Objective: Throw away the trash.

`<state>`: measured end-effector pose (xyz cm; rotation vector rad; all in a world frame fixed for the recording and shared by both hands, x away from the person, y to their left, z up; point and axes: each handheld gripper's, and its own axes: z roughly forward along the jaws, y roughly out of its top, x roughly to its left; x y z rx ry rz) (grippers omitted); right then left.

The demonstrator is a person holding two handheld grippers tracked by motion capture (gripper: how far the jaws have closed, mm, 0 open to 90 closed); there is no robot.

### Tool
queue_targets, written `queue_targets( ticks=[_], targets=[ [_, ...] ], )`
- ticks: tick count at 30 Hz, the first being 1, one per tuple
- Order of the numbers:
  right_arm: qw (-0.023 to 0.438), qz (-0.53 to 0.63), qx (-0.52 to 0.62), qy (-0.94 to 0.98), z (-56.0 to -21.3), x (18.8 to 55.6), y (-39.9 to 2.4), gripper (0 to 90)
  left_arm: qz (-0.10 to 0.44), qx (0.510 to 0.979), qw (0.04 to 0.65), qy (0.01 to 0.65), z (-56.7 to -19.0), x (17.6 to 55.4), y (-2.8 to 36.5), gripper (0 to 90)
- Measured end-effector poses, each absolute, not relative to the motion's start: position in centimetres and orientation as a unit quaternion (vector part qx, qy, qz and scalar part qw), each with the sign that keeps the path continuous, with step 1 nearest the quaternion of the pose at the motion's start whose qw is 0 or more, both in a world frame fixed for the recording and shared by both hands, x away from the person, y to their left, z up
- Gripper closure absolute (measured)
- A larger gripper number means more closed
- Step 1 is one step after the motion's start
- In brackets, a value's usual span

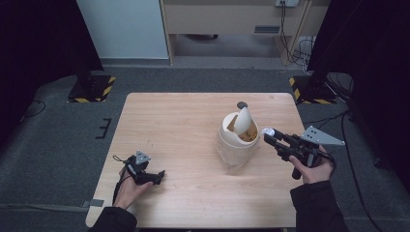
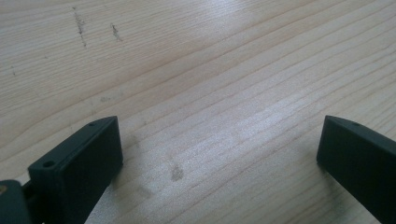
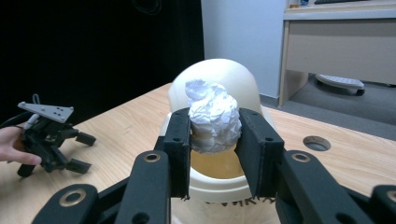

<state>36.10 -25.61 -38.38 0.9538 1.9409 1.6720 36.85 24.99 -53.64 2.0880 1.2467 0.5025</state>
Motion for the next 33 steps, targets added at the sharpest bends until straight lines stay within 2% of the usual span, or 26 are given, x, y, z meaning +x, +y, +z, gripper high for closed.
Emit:
queue_targets(
  ticks=[33],
  targets=[
    [0.188, 0.558, 0.346, 0.731, -41.3, 40.2, -23.8, 65.1, 0.192, 0.796, 0.322, 0.475, -53.6, 36.9, 25.0, 0.0]
  ],
)
